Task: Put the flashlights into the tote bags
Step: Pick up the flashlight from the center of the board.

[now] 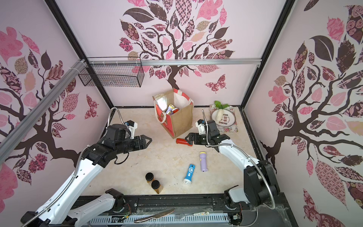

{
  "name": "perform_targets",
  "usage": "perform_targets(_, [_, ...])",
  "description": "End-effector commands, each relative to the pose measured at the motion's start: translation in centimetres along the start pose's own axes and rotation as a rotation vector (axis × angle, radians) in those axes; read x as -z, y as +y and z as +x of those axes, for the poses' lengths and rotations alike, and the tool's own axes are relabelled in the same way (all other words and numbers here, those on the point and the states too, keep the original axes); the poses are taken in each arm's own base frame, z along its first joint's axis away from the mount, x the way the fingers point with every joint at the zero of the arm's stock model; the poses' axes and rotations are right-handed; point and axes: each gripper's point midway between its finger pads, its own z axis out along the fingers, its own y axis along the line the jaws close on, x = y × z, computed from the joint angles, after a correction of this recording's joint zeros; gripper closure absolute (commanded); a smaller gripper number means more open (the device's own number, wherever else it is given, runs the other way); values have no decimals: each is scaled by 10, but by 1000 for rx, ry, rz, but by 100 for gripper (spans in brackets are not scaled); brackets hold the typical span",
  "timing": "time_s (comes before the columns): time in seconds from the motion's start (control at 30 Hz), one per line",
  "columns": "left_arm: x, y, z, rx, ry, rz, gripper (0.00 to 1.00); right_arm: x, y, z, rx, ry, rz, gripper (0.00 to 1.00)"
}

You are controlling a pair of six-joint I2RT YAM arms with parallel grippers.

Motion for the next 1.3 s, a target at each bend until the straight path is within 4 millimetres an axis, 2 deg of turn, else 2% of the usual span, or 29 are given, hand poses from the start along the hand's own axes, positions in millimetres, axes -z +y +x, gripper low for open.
perform_targets(0.0, [-4, -2, 3, 13, 24, 20, 25, -11, 0, -19, 33, -35, -7, 0])
perform_targets(0.23, [-6, 6, 14, 9, 59, -2, 25, -32, -19, -28, 93, -4, 71, 0])
perform_targets(0.37, [-5, 6, 16, 6, 64, -4, 25, -45, -27, -27, 110, 37, 91, 0])
perform_targets(0.8, [-13, 17, 21, 38, 59, -20, 26, -79, -38, -27, 97, 113, 82, 0])
perform_targets(0.93, [-14, 19, 25, 42, 63, -19, 31, -88, -41, -23, 76, 141, 73, 2])
perform_targets(1.27, [-9, 19, 24, 12, 60, -28, 33, -97, -51, 1, 4, 222, 75, 6])
